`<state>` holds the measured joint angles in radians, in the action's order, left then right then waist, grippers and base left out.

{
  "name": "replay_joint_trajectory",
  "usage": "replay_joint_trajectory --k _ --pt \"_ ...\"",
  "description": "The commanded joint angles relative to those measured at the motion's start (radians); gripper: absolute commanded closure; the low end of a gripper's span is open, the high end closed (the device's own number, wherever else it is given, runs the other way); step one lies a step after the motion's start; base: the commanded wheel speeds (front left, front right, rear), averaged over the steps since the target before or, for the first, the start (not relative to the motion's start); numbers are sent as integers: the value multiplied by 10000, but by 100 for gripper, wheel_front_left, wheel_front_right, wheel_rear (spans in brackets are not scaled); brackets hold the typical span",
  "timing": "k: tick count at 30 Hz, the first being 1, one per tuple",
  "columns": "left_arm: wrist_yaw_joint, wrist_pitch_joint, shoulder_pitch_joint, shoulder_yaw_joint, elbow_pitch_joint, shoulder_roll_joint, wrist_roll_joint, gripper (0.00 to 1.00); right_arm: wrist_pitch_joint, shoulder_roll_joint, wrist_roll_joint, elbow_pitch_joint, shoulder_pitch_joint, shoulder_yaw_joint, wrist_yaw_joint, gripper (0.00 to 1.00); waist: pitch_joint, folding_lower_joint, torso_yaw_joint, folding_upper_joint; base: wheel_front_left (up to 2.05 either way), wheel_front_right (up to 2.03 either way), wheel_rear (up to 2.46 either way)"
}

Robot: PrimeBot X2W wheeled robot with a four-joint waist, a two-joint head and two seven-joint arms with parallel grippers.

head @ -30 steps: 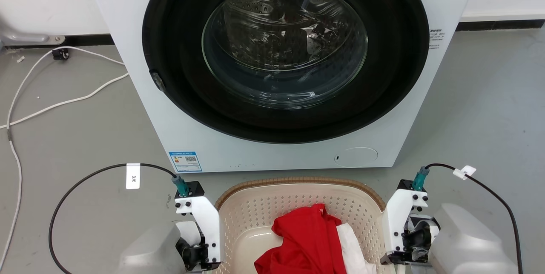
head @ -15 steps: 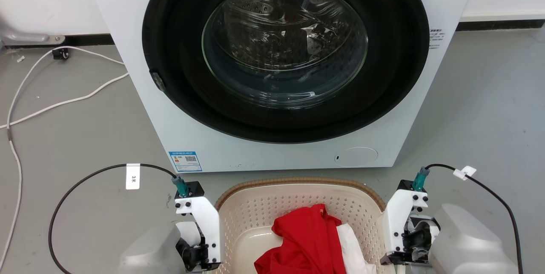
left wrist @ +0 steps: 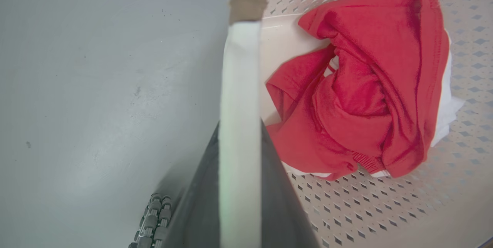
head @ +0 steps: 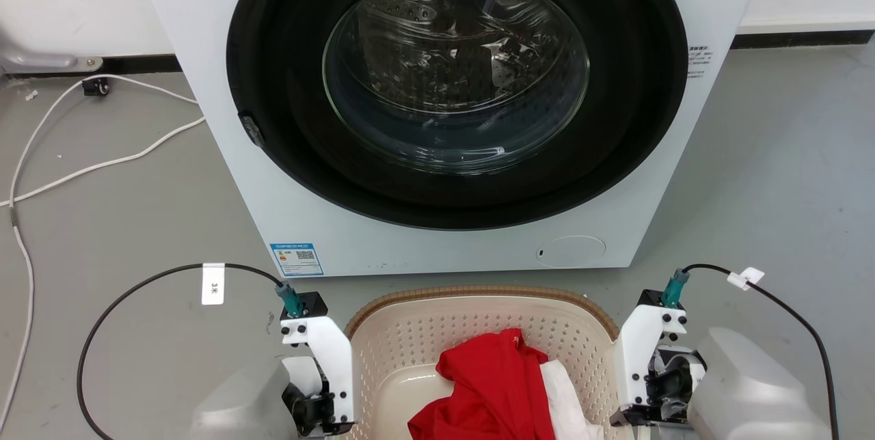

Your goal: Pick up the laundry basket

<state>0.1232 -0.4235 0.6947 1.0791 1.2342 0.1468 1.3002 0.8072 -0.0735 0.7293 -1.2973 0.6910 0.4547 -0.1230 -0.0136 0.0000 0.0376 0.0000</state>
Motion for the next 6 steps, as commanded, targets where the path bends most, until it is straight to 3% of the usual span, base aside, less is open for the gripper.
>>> replay_joint_trajectory --k 1,6 --pt "135 27 -74 7 -224 -396 130 100 -16 431 158 147 -41 -47 -143 100 -6 0 0 0 0 0 0" --pt "135 20 -74 37 -234 -377 167 100 23 431 201 147 -14 -20 -143 100 -18 0 13 0 0 0 0"
